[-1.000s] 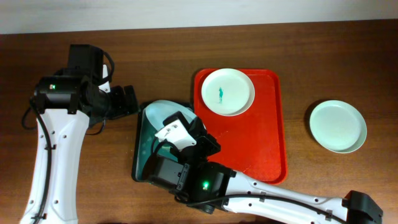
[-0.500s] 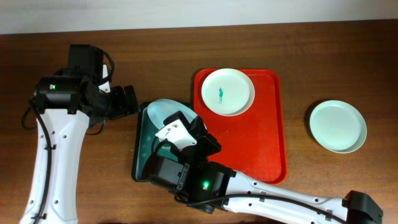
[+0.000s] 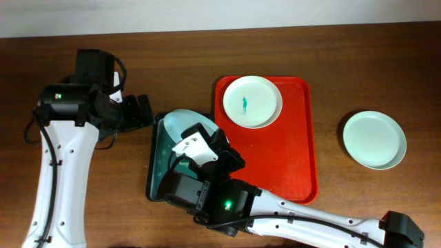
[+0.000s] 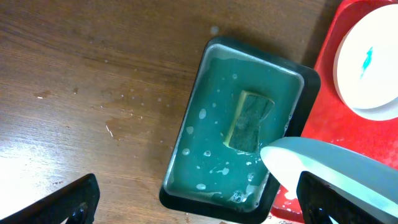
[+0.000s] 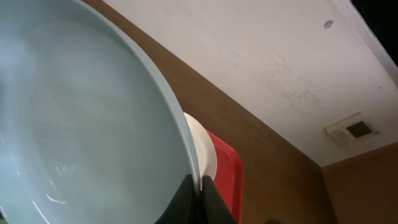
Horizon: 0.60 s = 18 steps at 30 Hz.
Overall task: Clean dirty plates on tray and stack at the side
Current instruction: 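Lift the light blue plate with the right gripper and tilt it over the water tray, then carry the light blue plate right and stack it on the light green plate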
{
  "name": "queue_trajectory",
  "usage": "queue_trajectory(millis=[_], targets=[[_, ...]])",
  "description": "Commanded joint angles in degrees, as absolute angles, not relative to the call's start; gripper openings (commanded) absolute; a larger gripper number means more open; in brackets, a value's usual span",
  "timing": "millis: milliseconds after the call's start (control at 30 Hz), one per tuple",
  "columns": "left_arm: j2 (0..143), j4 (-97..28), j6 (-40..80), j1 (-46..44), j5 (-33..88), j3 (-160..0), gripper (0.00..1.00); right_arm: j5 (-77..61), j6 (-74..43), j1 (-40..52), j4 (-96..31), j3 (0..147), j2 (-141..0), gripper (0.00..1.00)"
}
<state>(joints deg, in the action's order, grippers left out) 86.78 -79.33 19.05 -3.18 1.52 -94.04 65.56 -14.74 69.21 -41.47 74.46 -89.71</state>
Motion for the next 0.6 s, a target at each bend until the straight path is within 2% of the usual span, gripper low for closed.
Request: queue_trajectory(millis=[0, 233, 400, 500, 567], targets=[[86.54, -79.35, 18.74, -2.94, 1.74, -94.91, 0.99, 67.79, -15.0, 69.36, -41.12, 75.99, -88.31, 0.04], [86.54, -79.35, 18.74, -2.94, 1.74, -94.91, 0.99, 66.72, -15.05, 69.25, -41.23, 75.99, -88.33, 0.04], [86.54, -79.35, 18.74, -2.94, 1.74, -94.91, 0.99, 54.57, -19.05, 66.72, -41.39, 75.99, -88.75, 0.04], [86.54, -79.35, 18.74, -2.94, 1.74, -94.91, 0.99, 56.45, -19.07, 65.8, -42.46, 75.99, -88.73, 0.04], [86.54, -79.35, 18.74, -2.94, 1.74, -94.91, 0.99, 50.61, -23.05, 63.92, -42.63, 75.99, -88.36, 0.04]])
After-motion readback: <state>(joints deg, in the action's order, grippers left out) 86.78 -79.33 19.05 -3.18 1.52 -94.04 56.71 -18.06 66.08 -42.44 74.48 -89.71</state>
